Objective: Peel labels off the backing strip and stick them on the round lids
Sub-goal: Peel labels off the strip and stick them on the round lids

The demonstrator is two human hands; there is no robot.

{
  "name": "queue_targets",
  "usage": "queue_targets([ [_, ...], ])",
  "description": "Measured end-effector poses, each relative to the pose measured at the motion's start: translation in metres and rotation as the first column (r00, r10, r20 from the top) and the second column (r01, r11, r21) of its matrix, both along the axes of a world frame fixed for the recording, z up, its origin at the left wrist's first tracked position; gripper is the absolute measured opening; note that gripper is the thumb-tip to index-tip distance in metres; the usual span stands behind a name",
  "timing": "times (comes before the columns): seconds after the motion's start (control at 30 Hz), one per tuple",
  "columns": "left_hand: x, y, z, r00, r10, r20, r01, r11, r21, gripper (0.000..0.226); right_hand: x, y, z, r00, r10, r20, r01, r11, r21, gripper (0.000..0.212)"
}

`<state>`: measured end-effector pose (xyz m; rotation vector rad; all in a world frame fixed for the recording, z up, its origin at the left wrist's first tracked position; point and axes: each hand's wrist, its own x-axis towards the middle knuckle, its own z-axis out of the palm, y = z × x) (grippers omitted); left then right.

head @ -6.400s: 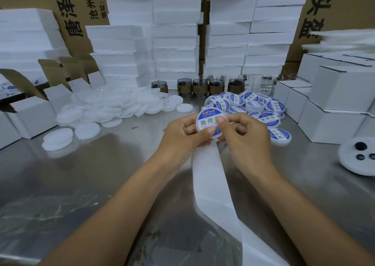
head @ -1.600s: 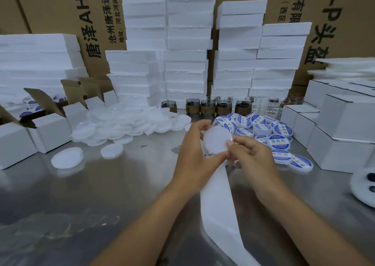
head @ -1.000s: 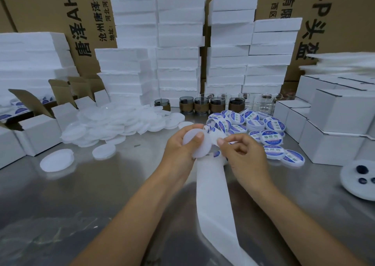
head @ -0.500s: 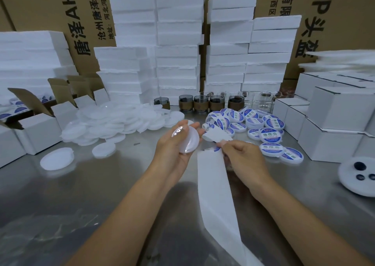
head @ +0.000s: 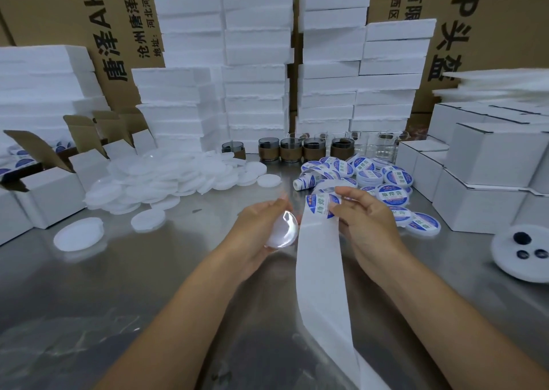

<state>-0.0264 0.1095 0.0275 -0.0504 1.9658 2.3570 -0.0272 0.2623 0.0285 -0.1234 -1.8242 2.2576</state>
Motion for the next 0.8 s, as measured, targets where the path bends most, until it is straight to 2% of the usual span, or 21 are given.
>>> queue_targets([
  [0.13, 0.001, 0.004, -0.002, 0.998, -0.055, 0.003, 0.055, 0.994, -0.099, 0.027, 0.002, -0.001, -0.002, 0.994, 0.112, -0.017, -0.112, 0.993, 0.022, 0.031],
  [0.27, 0.003, 0.008, -0.002, 1.000, -0.008, -0.023, 0.004, 0.990, -0.143, 0.015, 0.002, -0.002, -0.004, 0.996, 0.083, -0.028, -0.073, 0.962, 0.262, 0.027],
  [0.33, 0.004, 0.008, -0.003, 0.999, 0.008, -0.048, -0.015, 0.987, -0.160, 0.006, 0.003, -0.003, -0.008, 0.992, 0.034, -0.121, 0.023, 0.895, 0.446, 0.022],
  [0.4, 0.005, 0.007, -0.004, 0.997, -0.002, -0.073, -0.010, 0.988, -0.154, 0.007, 0.007, -0.004, -0.012, 0.958, -0.017, -0.285, 0.206, 0.731, 0.650, 0.014],
  [0.47, 0.005, 0.008, -0.006, 0.995, -0.009, -0.096, -0.005, 0.989, -0.146, 0.011, 0.009, -0.005, -0.015, 0.913, -0.024, -0.408, 0.350, 0.561, 0.750, 0.012],
  [0.5, 0.005, 0.008, -0.006, 0.995, -0.005, -0.103, -0.011, 0.989, -0.151, 0.010, 0.009, -0.005, -0.015, 0.905, -0.024, -0.425, 0.375, 0.518, 0.769, 0.015],
  [0.6, 0.004, 0.009, -0.006, 0.993, -0.002, -0.118, -0.019, 0.985, -0.174, 0.009, 0.007, -0.002, -0.015, 0.911, -0.031, -0.412, 0.375, 0.481, 0.793, 0.022],
  [0.8, 0.005, 0.009, -0.007, 0.985, -0.053, -0.162, 0.013, 0.971, -0.237, 0.016, 0.006, -0.001, -0.016, 0.926, 0.074, -0.370, 0.306, 0.428, 0.850, 0.032],
])
